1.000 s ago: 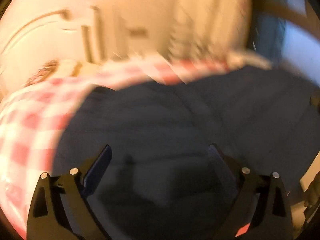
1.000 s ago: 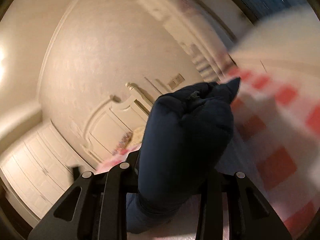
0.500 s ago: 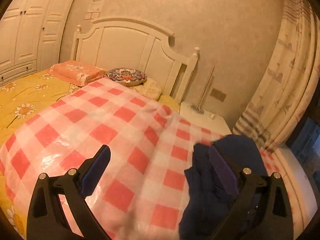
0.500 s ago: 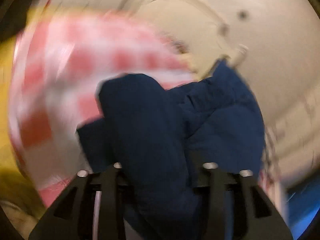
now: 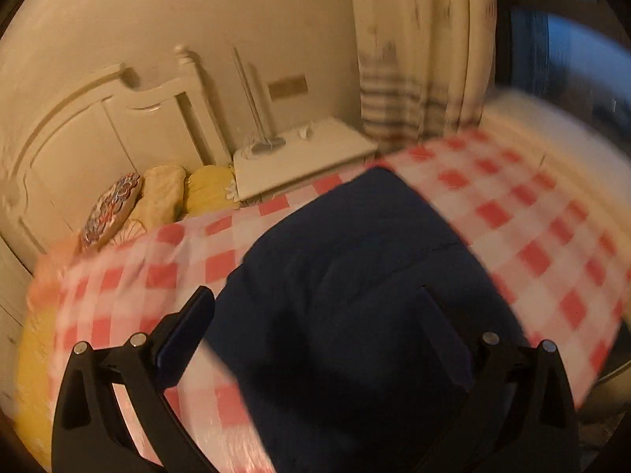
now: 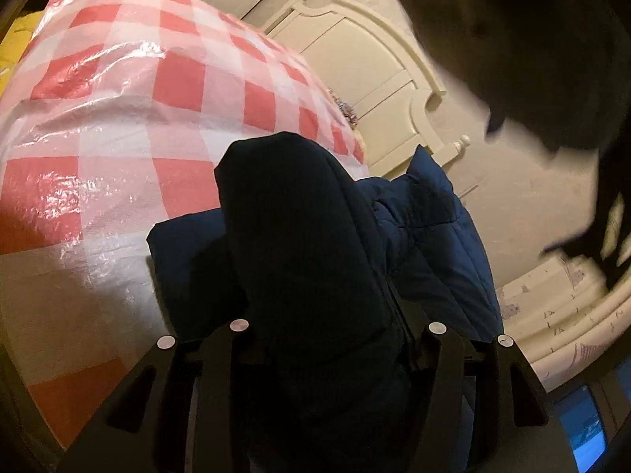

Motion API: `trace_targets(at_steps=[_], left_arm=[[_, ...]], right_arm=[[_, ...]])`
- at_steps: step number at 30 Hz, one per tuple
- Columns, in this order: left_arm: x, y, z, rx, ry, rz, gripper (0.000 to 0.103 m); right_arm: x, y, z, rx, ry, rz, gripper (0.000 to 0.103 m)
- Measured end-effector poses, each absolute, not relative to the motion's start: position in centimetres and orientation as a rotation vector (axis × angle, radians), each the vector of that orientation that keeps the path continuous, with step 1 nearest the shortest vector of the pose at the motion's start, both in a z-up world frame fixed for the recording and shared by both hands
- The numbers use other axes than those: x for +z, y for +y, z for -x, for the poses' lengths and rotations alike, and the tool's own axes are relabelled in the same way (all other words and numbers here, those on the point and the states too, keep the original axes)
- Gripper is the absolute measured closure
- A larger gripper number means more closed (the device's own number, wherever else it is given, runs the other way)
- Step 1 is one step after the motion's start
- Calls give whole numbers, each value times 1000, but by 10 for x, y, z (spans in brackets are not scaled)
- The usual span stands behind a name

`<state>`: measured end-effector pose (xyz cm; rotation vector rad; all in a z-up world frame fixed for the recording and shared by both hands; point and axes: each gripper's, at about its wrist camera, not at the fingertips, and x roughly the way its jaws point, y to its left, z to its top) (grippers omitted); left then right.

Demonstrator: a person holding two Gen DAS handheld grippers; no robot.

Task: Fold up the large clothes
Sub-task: 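Carry the jacket bundle with the right tool while the left tool hovers above the bed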

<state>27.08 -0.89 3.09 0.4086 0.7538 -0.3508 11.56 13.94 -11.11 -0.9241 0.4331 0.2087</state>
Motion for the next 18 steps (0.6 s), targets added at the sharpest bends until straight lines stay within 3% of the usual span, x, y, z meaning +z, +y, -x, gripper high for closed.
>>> trace_targets(at_steps=[4, 7, 9, 18], left_arm=[[-22, -9, -310, -319, 823, -403, 2], [-49, 29, -323, -416, 829, -188, 2], [-55, 46, -323, -363, 815, -145, 2], [-64, 61, -324, -223, 766, -115, 2]], right_arm=[[-110, 136, -104, 226, 403, 945, 40], [-101, 123, -84, 335, 394, 940, 31], [-78, 97, -65, 498, 414, 791, 15], [29, -60, -104, 384, 326, 205, 17]])
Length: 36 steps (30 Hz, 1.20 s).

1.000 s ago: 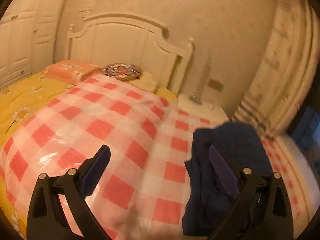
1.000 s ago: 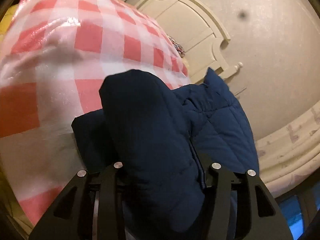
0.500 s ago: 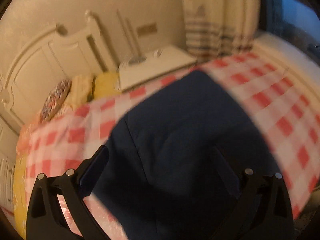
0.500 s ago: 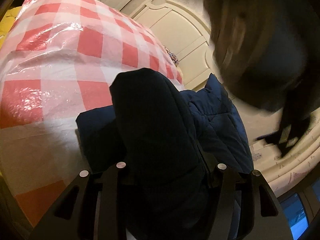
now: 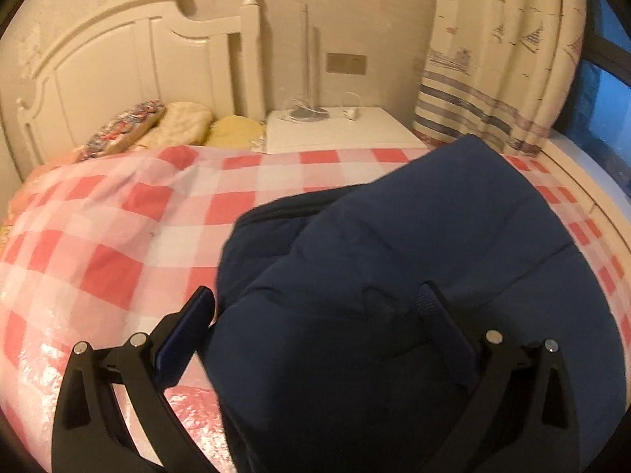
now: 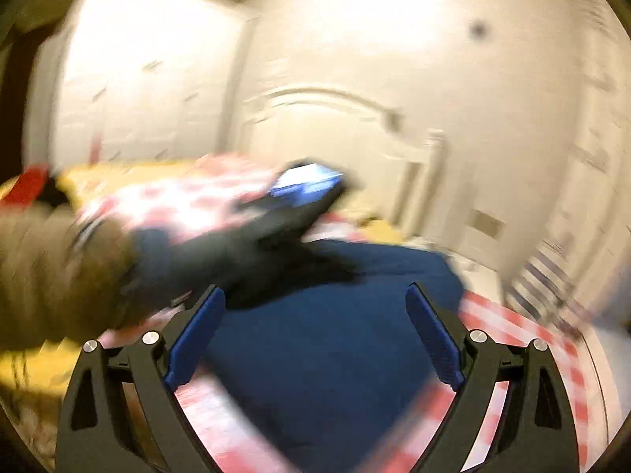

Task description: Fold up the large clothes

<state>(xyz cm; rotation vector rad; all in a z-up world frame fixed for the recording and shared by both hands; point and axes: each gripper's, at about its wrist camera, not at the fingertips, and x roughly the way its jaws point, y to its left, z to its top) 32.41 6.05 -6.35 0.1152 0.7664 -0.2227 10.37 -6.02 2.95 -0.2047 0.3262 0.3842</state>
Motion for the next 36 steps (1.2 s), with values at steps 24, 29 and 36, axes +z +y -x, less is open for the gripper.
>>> trace_targets(at_steps=[24, 29, 36], left_arm=[[-74, 85, -339, -153, 848, -20, 2], [-66, 77, -341, -139, 888, -90, 2], [-6, 70, -326, -100, 780, -25, 2]], right_arm=[[-65, -41, -402, 306, 966, 236, 37], [-68, -43, -404, 302, 959, 246, 37], [-69, -47, -398, 288, 932, 240, 37]])
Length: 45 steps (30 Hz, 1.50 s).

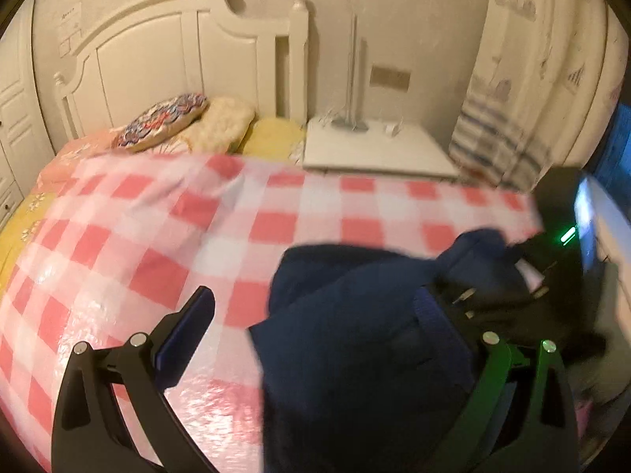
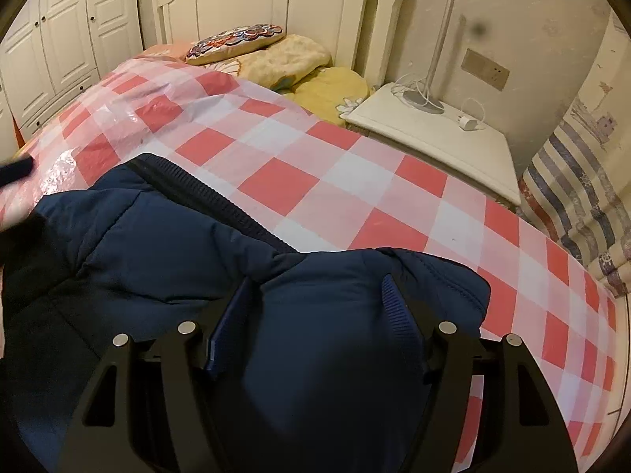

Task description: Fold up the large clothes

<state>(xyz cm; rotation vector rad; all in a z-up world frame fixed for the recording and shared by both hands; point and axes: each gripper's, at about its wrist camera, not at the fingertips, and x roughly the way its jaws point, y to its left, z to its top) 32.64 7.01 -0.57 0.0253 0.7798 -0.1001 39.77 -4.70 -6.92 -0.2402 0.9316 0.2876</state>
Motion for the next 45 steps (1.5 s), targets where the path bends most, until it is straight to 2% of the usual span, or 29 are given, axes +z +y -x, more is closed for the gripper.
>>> trace_targets(at_steps=[2, 4, 5, 7, 17, 22, 23, 25, 28, 32, 36, 40, 42, 45], left_arm=[[-14, 61, -336, -68, 806, -42, 2], [-49, 59, -361, -2, 927, -56, 2], [-68, 68, -374, -21, 1001, 11, 2], [-75, 85, -378, -63, 1021, 132, 2], [-87, 93, -377, -105, 1018, 163, 2], [-91, 98, -380, -111, 1018, 187, 2], [-91, 98, -380, -111, 1018, 189, 2], [-90, 98, -380, -112, 1014, 192, 2], [-92, 100, -380, -121, 1013, 206, 2], [-86, 91, -378, -94, 1006, 145, 2], [-59, 72, -351, 4, 934, -82, 2], [-21, 65, -291, -9, 804, -180, 2], [-14, 65, -255, -9, 759, -212, 2], [-30, 64, -224, 17, 758, -259, 2]], right_arm=[[-69, -48, -397, 286, 926, 233, 37], [-69, -50, -396, 287, 921, 222, 37], [-69, -52, -396, 288, 919, 212, 37], [-70, -55, -397, 281, 921, 193, 37], [-67, -49, -387, 203, 899, 223, 35], [-31, -52, -343, 227, 938, 213, 34], [-21, -53, -323, 245, 904, 210, 33], [-12, -55, -288, 277, 853, 205, 23], [-35, -54, -252, 310, 845, 179, 21], [-57, -72, -244, 317, 801, 9, 19], [-35, -63, -238, 276, 858, 77, 19], [-7, -56, -189, 307, 744, 127, 16], [-7, -55, -167, 331, 727, 137, 11], [-35, -40, -146, 335, 764, 246, 11]])
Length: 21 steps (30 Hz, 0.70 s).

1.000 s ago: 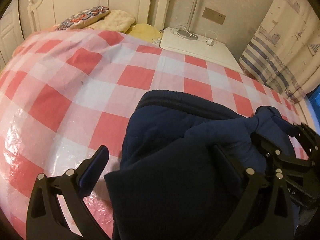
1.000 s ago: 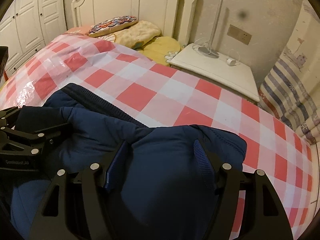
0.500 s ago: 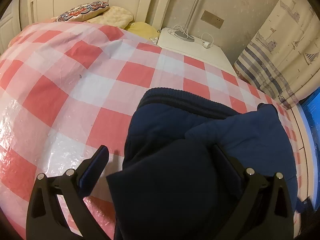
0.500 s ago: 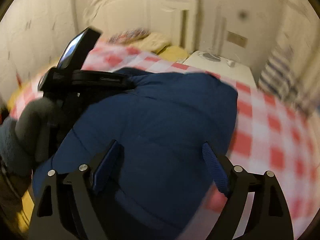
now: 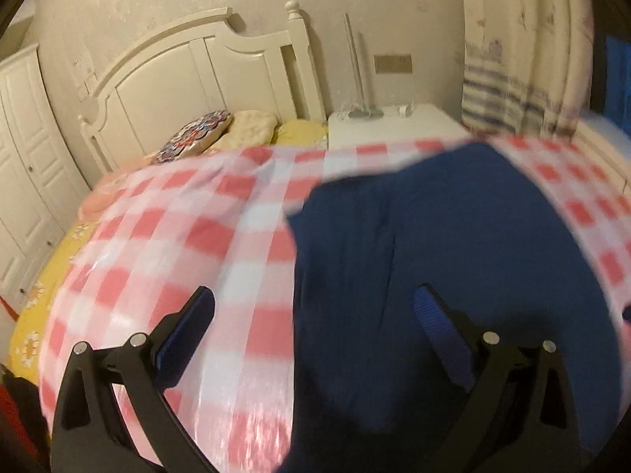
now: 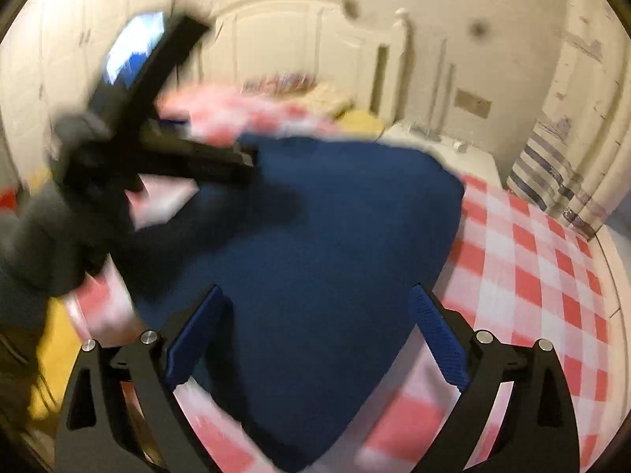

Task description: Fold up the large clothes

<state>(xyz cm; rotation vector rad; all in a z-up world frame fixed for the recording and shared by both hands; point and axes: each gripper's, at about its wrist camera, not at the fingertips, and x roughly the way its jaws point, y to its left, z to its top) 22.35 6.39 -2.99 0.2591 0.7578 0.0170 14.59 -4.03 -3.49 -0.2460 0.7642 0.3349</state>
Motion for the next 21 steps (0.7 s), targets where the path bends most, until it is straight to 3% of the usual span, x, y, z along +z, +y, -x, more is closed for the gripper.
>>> trace_targets(at_steps=[5, 13, 21], left_arm=[[-47, 76, -206, 15, 728, -190, 2], [-57, 84, -211, -12, 730, -157, 2], [-62, 85, -210, -11, 724, -163, 2]], right_arm=[[-59, -48, -147, 340, 802, 157, 7], [-19, -41, -129, 342, 696, 174, 7], [-64, -37, -146, 322, 797, 192, 4]])
